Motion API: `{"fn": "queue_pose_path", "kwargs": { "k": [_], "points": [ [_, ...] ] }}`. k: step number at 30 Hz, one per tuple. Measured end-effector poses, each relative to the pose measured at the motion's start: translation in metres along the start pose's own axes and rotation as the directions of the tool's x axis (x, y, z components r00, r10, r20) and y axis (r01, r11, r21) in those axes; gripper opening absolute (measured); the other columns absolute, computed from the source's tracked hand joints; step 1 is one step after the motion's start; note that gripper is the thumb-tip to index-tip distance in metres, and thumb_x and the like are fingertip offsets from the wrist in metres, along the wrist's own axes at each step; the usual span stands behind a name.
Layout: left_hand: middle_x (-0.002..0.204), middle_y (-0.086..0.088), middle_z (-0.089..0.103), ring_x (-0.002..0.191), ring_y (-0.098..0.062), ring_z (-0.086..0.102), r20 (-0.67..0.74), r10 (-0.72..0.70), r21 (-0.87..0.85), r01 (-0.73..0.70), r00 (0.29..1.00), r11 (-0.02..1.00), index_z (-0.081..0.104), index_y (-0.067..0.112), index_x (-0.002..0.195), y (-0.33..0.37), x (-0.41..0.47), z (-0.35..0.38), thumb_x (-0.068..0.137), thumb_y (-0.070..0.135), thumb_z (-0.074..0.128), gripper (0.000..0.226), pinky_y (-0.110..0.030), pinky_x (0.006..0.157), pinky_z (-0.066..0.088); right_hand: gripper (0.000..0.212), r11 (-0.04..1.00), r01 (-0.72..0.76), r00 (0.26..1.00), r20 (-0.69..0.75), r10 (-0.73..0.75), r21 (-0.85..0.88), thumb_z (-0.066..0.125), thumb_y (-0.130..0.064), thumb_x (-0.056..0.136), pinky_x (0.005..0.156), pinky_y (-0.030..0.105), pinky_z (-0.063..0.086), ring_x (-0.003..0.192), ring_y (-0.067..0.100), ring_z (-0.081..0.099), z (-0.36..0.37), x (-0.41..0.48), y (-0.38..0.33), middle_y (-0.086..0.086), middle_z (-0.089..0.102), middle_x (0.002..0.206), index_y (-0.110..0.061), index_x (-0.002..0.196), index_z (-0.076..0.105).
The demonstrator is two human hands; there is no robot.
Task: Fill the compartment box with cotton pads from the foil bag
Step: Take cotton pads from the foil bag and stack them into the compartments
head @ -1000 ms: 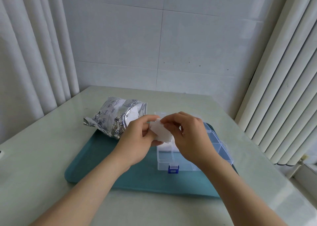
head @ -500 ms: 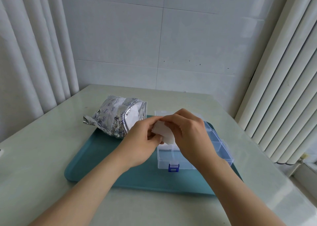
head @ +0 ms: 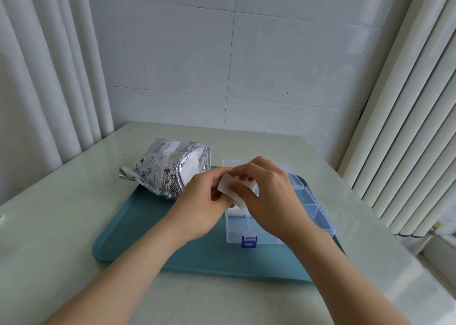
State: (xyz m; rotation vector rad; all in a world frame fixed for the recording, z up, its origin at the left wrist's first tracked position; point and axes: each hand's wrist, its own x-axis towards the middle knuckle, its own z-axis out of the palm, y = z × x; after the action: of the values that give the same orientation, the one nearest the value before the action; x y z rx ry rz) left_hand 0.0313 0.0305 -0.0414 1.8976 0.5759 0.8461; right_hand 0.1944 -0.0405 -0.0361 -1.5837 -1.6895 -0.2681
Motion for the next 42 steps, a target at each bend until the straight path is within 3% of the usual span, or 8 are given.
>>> {"fn": "queue_pose_path", "kwargs": {
  "k": [6,11,16,20,25,28,34,42],
  "points": [
    [0.113,0.009,0.08,0.106,-0.013,0.076,0.004,0.01,-0.029,-0.01,1.0,1.0,0.07,0.026,0.129,0.003,-0.001,-0.001,0.1,-0.005,0.063,0.043,-0.03,0.098,0.059,0.007,0.979,-0.129,0.991,0.045,0.123,0.161,0.08,-0.029,0.093,0.074,0.017,0.046,0.084,0.007,0.06,-0.006,0.003,-0.001,-0.013,0.069,0.085,-0.024,0.097,0.078],
    [0.112,0.009,0.08,0.106,-0.014,0.076,0.001,0.0,-0.019,0.0,1.0,1.0,0.071,0.024,0.129,0.001,-0.001,0.0,0.098,-0.005,0.064,0.043,-0.038,0.101,0.058,0.005,0.971,-0.162,0.987,0.048,0.156,0.174,0.081,-0.027,0.093,0.073,0.03,0.05,0.079,0.012,0.062,-0.005,0.002,0.003,-0.009,0.073,0.081,-0.024,0.095,0.083],
    [0.101,0.0,0.082,0.098,-0.024,0.078,-0.035,-0.074,-0.089,0.071,0.997,0.994,0.073,0.026,0.121,-0.001,0.001,0.0,0.093,-0.005,0.07,0.042,-0.042,0.101,0.059,0.005,0.93,-0.224,0.969,-0.035,0.244,0.291,0.081,-0.024,0.092,0.069,0.027,0.052,0.072,0.011,0.064,-0.008,0.005,0.0,-0.013,0.075,0.078,-0.024,0.087,0.08],
    [0.102,0.0,0.082,0.101,-0.025,0.077,-0.1,-0.165,-0.185,0.144,0.981,0.972,0.072,0.025,0.125,-0.005,0.006,-0.001,0.09,-0.006,0.07,0.047,-0.047,0.106,0.057,0.003,0.665,-0.308,0.843,-0.129,0.523,0.68,0.08,-0.018,0.093,0.069,0.022,0.056,0.074,0.013,0.073,-0.02,0.009,-0.001,-0.003,0.08,0.082,-0.015,0.092,0.081],
    [0.103,-0.004,0.082,0.101,-0.025,0.078,-0.141,-0.211,-0.317,0.158,0.967,0.935,0.073,0.022,0.122,-0.006,0.007,-0.002,0.093,-0.006,0.069,0.04,-0.046,0.107,0.056,0.012,0.503,-0.449,0.8,0.082,0.595,0.739,0.084,-0.021,0.089,0.058,0.028,0.047,0.057,0.015,0.058,-0.02,0.006,-0.001,0.005,0.074,0.07,-0.01,0.092,0.081],
    [0.105,-0.008,0.081,0.101,-0.027,0.079,-0.135,-0.214,-0.366,0.152,0.967,0.918,0.074,0.019,0.122,-0.006,0.008,-0.001,0.095,0.003,0.075,0.032,-0.045,0.102,0.059,0.014,0.539,-0.456,0.849,0.164,0.503,0.708,0.083,-0.018,0.089,0.056,0.03,0.049,0.058,0.02,0.062,-0.018,0.005,-0.006,0.013,0.076,0.074,-0.005,0.094,0.08],
    [0.117,-0.01,0.078,0.109,-0.031,0.077,-0.041,-0.174,-0.394,0.144,0.984,0.908,0.074,0.016,0.125,-0.003,0.007,0.001,0.098,0.005,0.072,0.029,-0.041,0.099,0.061,0.009,0.688,-0.426,0.878,0.083,0.472,0.588,0.083,-0.016,0.09,0.053,0.029,0.053,0.06,0.025,0.073,-0.014,0.003,-0.008,0.005,0.077,0.071,-0.008,0.088,0.079],
    [0.123,-0.017,0.075,0.115,-0.033,0.074,0.023,-0.147,-0.49,0.139,0.989,0.861,0.063,-0.006,0.125,-0.001,0.007,0.005,0.115,0.018,0.041,0.034,-0.046,0.106,0.056,0.019,0.77,-0.423,0.881,0.019,0.472,0.479,0.089,-0.023,0.084,0.053,0.031,0.058,0.056,0.017,0.07,-0.01,0.003,-0.01,-0.002,0.077,0.072,-0.019,0.096,0.075]
  ]
}}
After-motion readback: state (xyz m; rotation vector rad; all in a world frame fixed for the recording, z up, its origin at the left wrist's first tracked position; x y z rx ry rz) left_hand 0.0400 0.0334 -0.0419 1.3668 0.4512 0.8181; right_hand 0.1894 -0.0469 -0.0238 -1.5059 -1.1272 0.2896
